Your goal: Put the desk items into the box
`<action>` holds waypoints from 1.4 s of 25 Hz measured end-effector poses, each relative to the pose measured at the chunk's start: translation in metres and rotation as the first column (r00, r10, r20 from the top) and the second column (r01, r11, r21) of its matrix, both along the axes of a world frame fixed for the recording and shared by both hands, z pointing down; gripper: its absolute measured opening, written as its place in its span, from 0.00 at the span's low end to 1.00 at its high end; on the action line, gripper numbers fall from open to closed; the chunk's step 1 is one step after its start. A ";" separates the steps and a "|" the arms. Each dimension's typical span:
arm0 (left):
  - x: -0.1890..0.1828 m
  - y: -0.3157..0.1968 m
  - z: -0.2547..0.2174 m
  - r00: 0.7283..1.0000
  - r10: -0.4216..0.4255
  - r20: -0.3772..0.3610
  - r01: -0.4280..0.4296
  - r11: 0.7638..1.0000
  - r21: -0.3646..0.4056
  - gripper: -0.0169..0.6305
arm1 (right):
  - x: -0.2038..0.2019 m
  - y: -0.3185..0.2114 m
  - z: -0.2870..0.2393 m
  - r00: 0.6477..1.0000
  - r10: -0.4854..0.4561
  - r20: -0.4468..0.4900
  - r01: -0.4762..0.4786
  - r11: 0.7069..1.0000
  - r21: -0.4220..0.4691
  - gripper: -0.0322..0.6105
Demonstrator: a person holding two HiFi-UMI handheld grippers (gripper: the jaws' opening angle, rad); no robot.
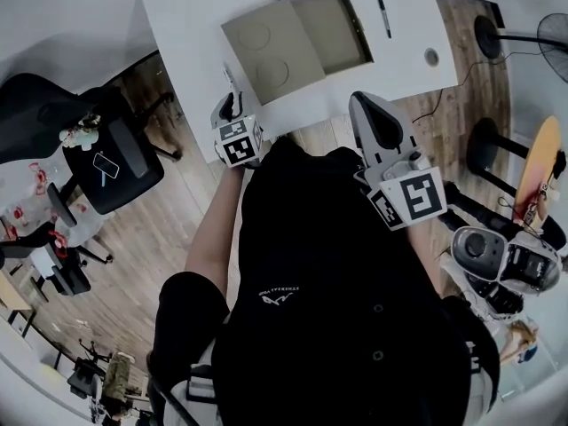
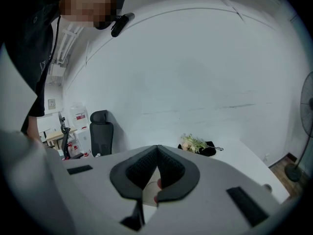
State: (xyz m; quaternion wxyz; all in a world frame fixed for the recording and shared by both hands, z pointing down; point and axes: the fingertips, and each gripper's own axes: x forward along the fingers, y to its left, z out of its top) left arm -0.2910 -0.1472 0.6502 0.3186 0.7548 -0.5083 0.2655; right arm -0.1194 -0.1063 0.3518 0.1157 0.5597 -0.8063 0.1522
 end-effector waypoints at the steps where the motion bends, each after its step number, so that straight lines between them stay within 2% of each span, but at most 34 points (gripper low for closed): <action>1: 0.001 -0.001 0.005 1.000 -0.005 0.003 0.005 1.000 -0.017 0.15 | 0.002 0.000 0.002 1.000 0.006 0.002 -0.006 1.000 -0.008 0.05; 11: -0.006 -0.001 0.041 0.994 -0.090 0.068 0.098 0.986 -0.132 0.16 | 0.010 -0.004 0.015 0.999 0.045 0.006 -0.045 0.998 -0.052 0.05; 16: -0.010 0.002 0.045 0.989 -0.104 0.101 0.118 0.983 -0.144 0.16 | 0.015 0.000 0.019 0.998 0.063 0.007 -0.063 0.996 -0.060 0.05; 19: -0.007 0.002 0.043 0.990 -0.097 0.101 0.112 0.982 -0.149 0.13 | 0.020 0.004 0.018 0.997 0.082 0.011 -0.081 0.995 -0.059 0.05; 24: -0.009 0.003 0.041 0.988 -0.135 0.079 0.147 0.973 -0.178 0.12 | 0.027 0.010 0.018 0.995 0.101 0.019 -0.100 0.994 -0.046 0.05; 31: -0.022 0.002 0.029 0.982 -0.171 0.076 0.181 0.974 -0.140 0.11 | 0.040 0.024 0.018 0.990 0.135 0.049 -0.134 0.991 -0.026 0.05; 35: -0.024 0.000 0.007 0.980 -0.192 0.060 0.196 0.978 -0.070 0.11 | 0.047 0.033 0.018 0.988 0.131 0.086 -0.129 0.991 -0.029 0.05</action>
